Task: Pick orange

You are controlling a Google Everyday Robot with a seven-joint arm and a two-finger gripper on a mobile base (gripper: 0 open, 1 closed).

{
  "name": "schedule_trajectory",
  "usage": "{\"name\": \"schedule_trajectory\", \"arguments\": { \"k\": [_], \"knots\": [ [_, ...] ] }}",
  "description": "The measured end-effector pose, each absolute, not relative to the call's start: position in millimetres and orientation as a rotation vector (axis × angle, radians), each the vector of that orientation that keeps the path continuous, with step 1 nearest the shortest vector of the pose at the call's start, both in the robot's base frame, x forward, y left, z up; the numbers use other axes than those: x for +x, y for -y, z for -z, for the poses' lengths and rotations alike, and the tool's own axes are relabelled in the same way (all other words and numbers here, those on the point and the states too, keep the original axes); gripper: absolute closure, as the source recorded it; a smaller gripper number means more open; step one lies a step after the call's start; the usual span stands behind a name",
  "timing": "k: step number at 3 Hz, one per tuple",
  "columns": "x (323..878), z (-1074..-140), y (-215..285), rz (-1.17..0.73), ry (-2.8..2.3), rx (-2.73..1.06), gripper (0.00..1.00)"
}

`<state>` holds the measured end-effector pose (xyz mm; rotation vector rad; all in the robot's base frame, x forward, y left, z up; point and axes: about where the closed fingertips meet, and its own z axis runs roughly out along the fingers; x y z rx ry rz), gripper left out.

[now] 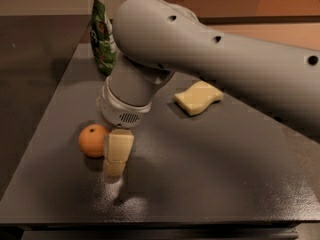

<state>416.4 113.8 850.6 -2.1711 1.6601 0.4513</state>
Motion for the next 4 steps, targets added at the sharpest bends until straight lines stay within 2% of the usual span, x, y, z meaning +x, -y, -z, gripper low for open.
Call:
{"name": "schedule_trajectory", "arguments": {
  "k": [1,2,4],
  "knots": [
    [414.1,-849.0,-125.0,-0.462,-1.651,-2.185,0.00],
    [414.5,-849.6,-134.0,-0.482,-1.651,-2.189,0.18],
    [421.7,-854.7,-135.8,-0.490,-1.656,-2.171,0.64]
  ]
}}
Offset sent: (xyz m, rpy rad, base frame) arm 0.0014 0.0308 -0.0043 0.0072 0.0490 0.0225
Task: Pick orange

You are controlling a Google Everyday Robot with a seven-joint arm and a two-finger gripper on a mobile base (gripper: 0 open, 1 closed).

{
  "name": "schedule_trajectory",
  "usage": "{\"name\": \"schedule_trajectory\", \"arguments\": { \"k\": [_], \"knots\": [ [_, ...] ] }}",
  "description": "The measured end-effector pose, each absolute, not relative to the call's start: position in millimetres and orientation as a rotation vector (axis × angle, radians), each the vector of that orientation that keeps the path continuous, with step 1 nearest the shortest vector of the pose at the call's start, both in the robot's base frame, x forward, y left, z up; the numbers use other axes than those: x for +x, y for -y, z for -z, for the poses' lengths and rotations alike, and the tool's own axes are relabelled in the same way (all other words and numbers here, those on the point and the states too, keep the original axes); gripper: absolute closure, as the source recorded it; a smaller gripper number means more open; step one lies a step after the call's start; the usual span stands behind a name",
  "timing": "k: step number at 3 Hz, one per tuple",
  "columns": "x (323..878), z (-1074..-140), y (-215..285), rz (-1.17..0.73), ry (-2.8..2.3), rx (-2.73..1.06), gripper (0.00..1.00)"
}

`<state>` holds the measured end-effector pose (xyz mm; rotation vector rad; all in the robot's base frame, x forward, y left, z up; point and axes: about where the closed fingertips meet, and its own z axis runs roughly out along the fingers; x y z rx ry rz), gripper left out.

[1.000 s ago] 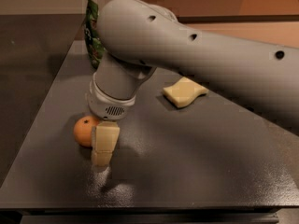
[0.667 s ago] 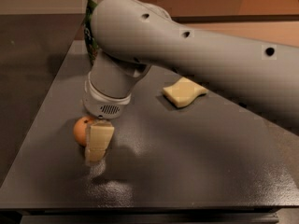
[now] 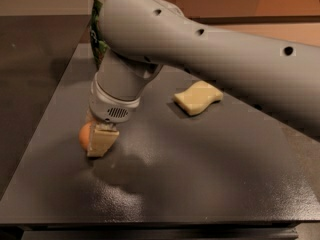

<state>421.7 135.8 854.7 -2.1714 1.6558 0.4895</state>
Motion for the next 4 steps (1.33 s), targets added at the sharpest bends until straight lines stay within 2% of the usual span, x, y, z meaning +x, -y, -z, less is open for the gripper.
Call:
{"name": "schedule_trajectory", "arguments": {
  "k": [1,2,3,4],
  "knots": [
    [423.1,-875.5,-139.5,-0.483,-1.640,-2.159,0.88],
    [425.8,-911.7,-145.4,-0.485,-1.614,-2.147,1.00],
    [436.0,-984.7,-154.7,-0.492,-1.553,-2.148,1.00],
    [435.8,-984.6,-154.7,-0.492,-1.553,-2.148,1.00]
  ]
}}
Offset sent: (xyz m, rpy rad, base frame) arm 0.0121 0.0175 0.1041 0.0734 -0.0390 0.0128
